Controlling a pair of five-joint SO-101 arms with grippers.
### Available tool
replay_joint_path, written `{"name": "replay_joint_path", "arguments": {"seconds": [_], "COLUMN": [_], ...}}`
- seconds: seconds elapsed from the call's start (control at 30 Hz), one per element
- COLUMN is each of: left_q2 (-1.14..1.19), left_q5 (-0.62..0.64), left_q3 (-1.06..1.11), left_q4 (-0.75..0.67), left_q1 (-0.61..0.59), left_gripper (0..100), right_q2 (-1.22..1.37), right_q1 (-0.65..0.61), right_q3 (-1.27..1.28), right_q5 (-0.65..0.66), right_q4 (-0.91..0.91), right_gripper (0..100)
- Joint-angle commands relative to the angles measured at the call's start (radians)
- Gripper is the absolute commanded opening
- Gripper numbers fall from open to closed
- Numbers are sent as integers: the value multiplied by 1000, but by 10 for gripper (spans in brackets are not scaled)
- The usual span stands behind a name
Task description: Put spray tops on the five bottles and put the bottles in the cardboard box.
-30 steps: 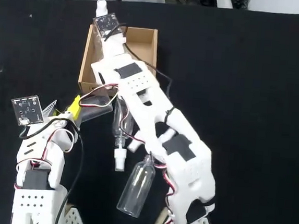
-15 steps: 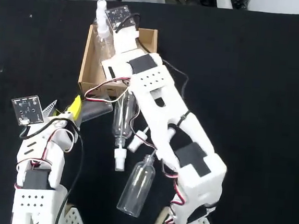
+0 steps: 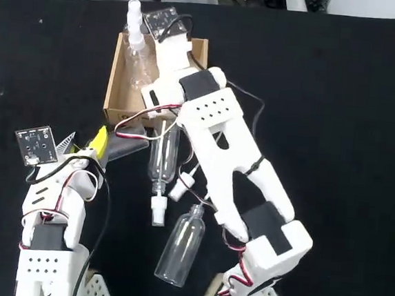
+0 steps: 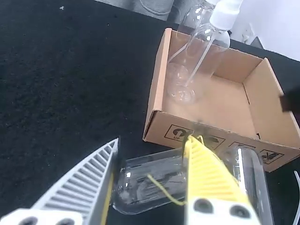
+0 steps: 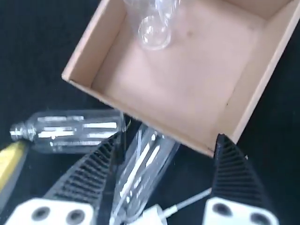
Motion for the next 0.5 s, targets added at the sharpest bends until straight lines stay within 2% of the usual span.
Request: {"name": "replay_joint_path", "arguments": {"seconds": [0.0, 0.17, 0.3, 0.47], "left_q2": [-14, -14, -14, -14], "left_q5": [-9, -9, -9, -9], "left_q3": [22, 22, 22, 22], "left_q4": [-20, -20, -20, -26], "left_q1": [-10, -10, -10, -30], "left_gripper": [210, 210, 210, 210], "right_q2": [-107, -113, -113, -113], "right_q1": [14, -8, -28, -71], "right_q3": [-67, -67, -67, -67], "right_q5": [-8, -18, -104, -147], "right_q4": [74, 181, 229, 276], "right_gripper": [252, 253, 254, 255]}}
